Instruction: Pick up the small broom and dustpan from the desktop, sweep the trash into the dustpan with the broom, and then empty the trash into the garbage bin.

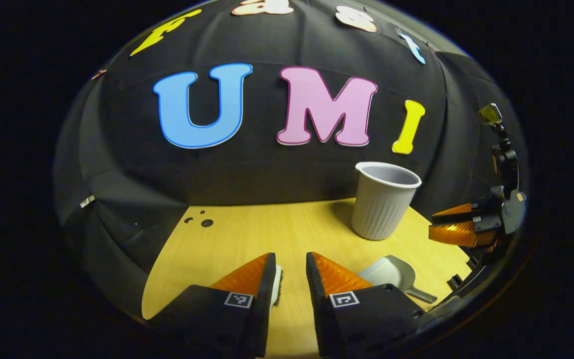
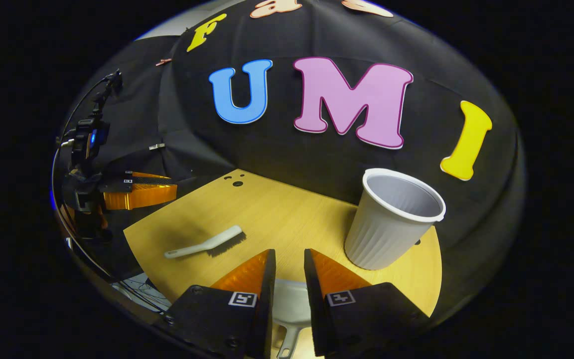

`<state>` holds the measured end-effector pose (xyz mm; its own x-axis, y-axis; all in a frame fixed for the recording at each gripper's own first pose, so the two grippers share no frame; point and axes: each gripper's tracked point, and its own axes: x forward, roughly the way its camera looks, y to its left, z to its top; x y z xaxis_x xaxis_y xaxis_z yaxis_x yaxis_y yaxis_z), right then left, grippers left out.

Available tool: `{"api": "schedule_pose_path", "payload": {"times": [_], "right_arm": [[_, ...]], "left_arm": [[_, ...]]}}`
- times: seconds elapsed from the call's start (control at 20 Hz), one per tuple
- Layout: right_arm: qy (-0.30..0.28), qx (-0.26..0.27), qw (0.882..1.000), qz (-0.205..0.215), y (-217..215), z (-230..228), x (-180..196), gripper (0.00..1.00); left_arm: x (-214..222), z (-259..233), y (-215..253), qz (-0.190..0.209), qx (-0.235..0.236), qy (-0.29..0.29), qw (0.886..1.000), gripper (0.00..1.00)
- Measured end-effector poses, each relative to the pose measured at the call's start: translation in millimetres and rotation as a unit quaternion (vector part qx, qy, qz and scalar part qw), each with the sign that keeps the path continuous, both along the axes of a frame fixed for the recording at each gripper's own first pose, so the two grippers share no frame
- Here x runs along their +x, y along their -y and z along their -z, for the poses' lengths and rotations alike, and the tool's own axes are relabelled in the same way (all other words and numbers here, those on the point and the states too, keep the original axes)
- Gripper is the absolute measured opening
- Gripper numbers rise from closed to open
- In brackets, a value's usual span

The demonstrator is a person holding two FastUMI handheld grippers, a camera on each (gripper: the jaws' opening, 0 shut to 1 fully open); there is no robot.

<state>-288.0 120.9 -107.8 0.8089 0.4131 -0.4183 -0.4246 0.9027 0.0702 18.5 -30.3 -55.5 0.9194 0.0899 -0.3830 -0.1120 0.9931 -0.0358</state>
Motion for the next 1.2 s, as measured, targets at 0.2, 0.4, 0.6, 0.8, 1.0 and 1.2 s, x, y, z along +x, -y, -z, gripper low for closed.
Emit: {"api": "schedule_pose_path", "payload": {"times": [0.2,0.4,0.6,0.8,1.0,1.2], "right_arm": [[0.000,0.008,1.000,-0.015,-13,-3,5,0.35],[0.005,0.015,1.000,-0.020,-16,-4,7,0.35],[0.002,0.012,1.000,-0.022,-19,-5,6,0.34],[0.000,0.010,1.000,-0.018,-20,-6,5,0.35],[-0.001,0.011,1.000,-0.010,-19,-10,5,0.34],[-0.001,0.007,1.000,-0.002,-16,-13,2,0.34]], "left_arm": [[-9,-8,-7,-0.019,0.022,0.002,1.000,0.42],[-14,-8,-11,-0.030,0.018,-0.001,0.999,0.42],[-14,-6,-11,-0.027,0.021,-0.009,0.999,0.42],[-12,-4,-7,-0.019,0.022,-0.015,0.999,0.42],[-12,-1,-8,-0.014,0.022,-0.021,0.999,0.42],[-11,0,-10,-0.011,0.023,-0.022,0.999,0.42]]}}
